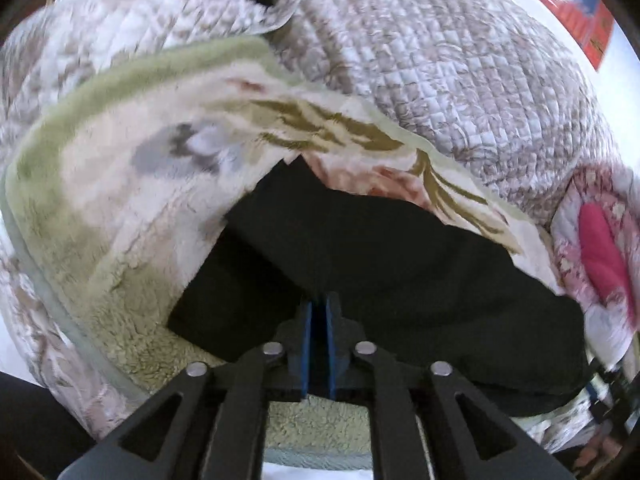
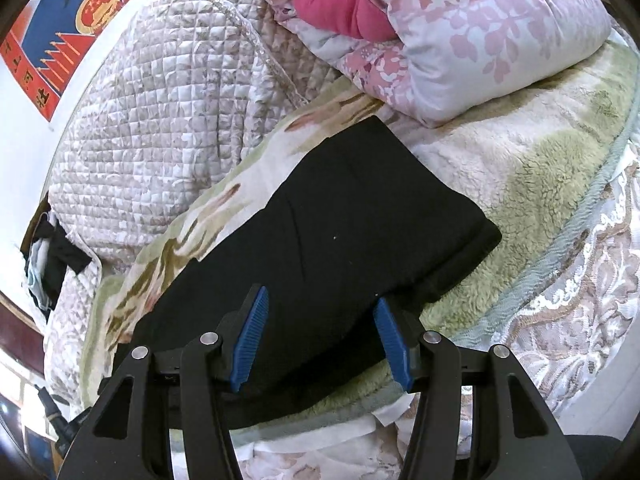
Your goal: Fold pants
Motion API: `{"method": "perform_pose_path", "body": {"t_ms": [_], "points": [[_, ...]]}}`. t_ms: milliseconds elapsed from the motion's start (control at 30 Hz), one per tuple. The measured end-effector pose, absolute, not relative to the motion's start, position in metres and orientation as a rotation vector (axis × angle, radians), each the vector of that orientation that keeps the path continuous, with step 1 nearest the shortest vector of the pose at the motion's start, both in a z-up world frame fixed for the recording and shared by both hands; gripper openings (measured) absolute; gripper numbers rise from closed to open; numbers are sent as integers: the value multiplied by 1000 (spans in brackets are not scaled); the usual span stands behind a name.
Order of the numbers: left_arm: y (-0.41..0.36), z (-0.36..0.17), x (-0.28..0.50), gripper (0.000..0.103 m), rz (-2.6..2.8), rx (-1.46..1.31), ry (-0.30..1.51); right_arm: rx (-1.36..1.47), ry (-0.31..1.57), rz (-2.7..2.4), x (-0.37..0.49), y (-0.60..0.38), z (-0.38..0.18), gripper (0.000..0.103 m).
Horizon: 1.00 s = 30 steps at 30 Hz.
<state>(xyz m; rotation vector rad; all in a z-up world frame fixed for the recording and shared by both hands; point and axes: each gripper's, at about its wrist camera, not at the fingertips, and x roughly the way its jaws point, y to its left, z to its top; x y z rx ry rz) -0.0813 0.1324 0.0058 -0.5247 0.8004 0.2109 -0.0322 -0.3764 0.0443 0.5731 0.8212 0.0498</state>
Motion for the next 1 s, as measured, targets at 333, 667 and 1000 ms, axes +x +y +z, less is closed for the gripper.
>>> {"method": "perform_pose_path", "body": {"t_ms": [333, 667, 1000], "points": [[158, -5, -58, 5, 292, -611, 814, 621, 813, 1, -18, -393, 44, 3], [148, 3, -79, 4, 326, -496, 808, 665, 826, -44, -27, -407, 43, 2], [140, 5, -80, 5, 362, -403, 820, 617, 895, -113, -32, -402, 38, 2]]}}
